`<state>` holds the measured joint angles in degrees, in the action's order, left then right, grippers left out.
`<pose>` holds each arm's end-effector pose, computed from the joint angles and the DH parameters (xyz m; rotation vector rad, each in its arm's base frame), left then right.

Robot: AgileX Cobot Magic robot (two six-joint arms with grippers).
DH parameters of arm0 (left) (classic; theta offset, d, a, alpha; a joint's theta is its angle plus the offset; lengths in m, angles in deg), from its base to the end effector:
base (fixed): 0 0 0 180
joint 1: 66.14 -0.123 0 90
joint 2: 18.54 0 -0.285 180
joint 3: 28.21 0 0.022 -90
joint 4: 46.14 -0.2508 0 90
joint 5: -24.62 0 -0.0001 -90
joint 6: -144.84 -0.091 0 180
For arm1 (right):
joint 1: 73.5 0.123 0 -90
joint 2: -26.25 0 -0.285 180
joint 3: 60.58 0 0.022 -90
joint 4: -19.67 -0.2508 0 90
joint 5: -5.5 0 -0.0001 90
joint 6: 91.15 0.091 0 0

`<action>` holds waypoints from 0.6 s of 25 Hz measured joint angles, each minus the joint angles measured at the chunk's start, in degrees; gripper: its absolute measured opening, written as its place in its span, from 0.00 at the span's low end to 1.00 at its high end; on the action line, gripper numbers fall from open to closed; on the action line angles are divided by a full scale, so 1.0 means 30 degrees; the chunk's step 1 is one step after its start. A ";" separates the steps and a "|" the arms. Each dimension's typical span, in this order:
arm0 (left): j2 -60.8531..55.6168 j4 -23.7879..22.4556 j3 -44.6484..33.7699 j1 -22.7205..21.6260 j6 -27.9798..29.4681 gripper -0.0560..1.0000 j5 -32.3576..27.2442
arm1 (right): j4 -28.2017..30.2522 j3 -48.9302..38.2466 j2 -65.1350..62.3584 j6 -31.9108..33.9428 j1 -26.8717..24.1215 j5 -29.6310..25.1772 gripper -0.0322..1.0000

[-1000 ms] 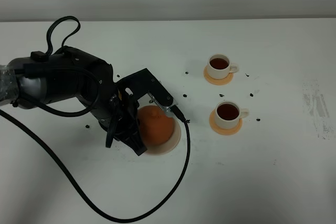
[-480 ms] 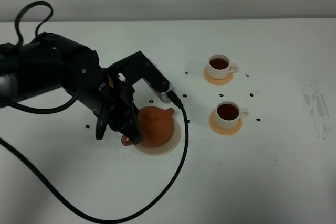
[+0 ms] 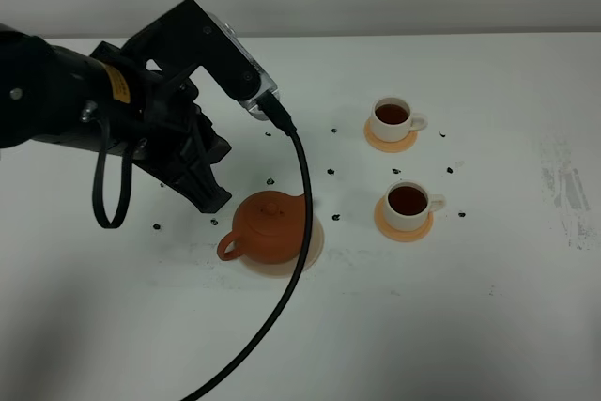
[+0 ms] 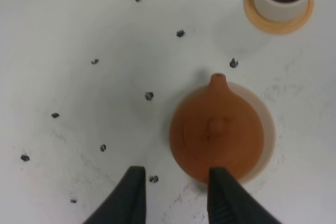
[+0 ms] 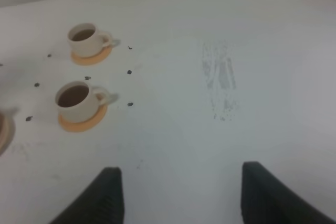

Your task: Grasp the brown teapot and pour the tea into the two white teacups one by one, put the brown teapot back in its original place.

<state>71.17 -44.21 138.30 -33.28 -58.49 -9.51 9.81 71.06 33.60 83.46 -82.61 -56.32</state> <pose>0.2589 -0.1693 0.3052 1.1082 2.1282 -0.1135 -0.0056 0.0148 0.2778 0.0552 2.0388 0.0477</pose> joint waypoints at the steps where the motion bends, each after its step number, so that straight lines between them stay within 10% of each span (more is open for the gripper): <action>1: -0.0206 0.0000 0.0000 0.0000 0.0000 0.36 0.0000 | 0.0000 0.0000 0.0000 0.0000 0.0000 0.0000 0.53; 15: -0.5690 -0.0845 0.0000 -0.0857 0.0011 0.34 -0.2808 | -0.0288 0.0000 0.0000 0.0000 0.0000 0.0000 0.53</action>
<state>54.11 -46.75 138.30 -35.85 -58.46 -17.93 8.94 71.06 33.60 83.46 -82.61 -56.32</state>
